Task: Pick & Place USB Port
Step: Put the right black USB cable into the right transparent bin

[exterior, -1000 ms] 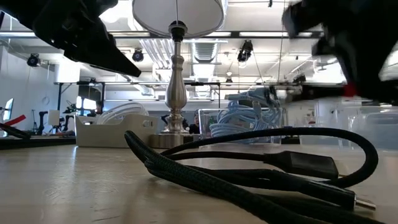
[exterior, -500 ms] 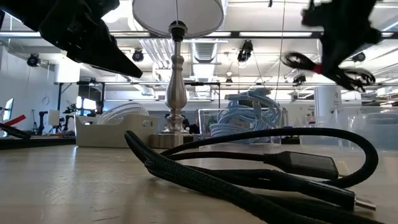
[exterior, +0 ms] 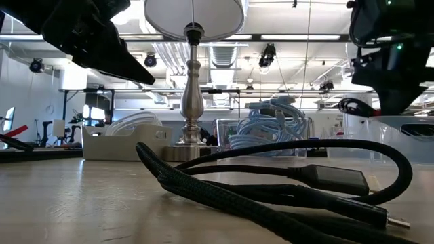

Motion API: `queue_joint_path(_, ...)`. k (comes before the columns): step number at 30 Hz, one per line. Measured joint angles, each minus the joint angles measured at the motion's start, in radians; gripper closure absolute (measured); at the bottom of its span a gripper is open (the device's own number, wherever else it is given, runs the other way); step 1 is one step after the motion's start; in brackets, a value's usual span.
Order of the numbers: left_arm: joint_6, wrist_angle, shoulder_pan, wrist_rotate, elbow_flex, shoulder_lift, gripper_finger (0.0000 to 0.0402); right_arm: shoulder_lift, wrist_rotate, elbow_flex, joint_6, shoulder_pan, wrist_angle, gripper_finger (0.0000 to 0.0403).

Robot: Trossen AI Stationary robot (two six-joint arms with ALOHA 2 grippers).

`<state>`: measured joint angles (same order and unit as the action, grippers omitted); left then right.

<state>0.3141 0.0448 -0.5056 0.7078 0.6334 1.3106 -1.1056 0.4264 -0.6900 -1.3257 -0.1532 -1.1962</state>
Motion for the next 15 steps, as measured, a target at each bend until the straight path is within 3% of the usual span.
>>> queue_joint_path(15, 0.000, 0.000, 0.001, 0.000, 0.000, 0.000, 0.0257, -0.027, -0.016, 0.008, 0.107, 0.000, 0.031, 0.0276)
